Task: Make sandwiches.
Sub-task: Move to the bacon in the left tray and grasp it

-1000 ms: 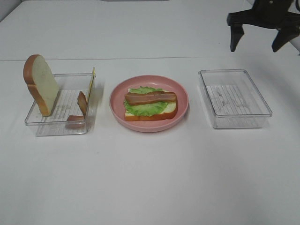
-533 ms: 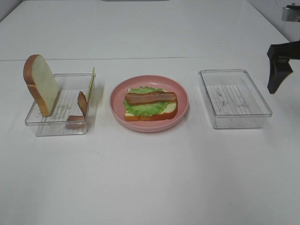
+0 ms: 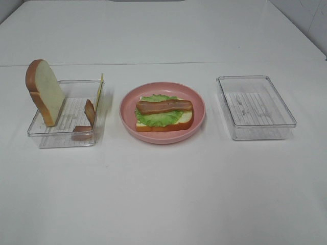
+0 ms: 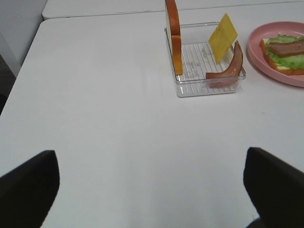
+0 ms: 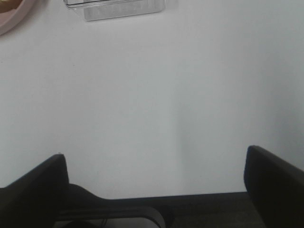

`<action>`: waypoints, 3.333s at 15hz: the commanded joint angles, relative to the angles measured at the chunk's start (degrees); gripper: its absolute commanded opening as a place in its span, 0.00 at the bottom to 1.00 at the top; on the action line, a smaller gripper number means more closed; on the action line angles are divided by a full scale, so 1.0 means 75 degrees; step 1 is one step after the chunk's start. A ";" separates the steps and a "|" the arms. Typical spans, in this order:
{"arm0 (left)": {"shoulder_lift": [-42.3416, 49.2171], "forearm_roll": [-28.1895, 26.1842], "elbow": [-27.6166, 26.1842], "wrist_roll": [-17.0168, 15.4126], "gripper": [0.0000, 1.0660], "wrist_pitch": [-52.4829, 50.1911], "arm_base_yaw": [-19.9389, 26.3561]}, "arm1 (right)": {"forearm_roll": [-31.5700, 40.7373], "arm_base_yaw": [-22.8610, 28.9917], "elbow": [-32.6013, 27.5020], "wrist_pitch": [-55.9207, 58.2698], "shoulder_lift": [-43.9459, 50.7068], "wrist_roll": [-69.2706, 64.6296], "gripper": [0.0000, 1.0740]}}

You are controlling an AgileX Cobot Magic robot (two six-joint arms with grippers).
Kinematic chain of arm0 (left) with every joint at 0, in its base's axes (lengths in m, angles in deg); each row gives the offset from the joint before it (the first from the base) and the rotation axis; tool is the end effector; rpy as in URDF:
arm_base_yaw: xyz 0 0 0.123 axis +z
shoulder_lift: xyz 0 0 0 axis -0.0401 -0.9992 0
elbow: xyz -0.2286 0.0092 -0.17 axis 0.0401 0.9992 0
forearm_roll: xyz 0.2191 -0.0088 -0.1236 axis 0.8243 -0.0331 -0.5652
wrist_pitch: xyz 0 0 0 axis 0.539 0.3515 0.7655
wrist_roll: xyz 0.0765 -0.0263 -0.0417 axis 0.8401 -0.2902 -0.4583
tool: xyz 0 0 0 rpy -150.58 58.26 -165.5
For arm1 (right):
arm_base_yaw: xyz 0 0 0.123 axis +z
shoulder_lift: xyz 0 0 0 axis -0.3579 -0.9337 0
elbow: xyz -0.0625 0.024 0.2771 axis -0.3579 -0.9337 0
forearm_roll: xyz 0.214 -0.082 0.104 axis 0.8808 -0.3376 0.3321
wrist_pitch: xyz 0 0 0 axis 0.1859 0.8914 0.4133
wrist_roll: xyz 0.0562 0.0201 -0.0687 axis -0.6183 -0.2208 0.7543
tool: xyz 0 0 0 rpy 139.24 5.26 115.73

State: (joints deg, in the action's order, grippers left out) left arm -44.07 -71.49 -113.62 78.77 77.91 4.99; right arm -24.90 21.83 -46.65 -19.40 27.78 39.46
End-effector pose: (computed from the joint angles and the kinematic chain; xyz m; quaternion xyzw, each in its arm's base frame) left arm -0.0088 -0.0051 0.2813 -0.0003 0.8511 -0.0060 0.5250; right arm 0.1110 0.0032 0.2846 0.0247 0.9594 0.0198 0.2801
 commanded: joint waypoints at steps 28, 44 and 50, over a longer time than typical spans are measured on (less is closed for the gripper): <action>-0.7892 0.0359 -0.4813 -0.0550 0.92 0.1818 0.0000 | 0.0199 -0.0023 -0.1413 0.0672 0.5714 0.0267 0.88; -1.6264 -0.0122 -0.9213 -0.2131 0.92 0.1108 -0.3247 | 0.0199 -0.0023 -0.1413 0.0672 0.5714 0.0267 0.88; -1.6891 -0.0107 -0.9511 -0.2040 0.92 0.0619 -0.3293 | 0.0199 -0.0023 -0.1413 0.0672 0.5714 0.0267 0.88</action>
State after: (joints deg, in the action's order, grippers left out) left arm -170.58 -72.24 -184.66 63.24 83.13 -19.53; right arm -23.64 21.83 -57.02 -13.90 68.74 41.01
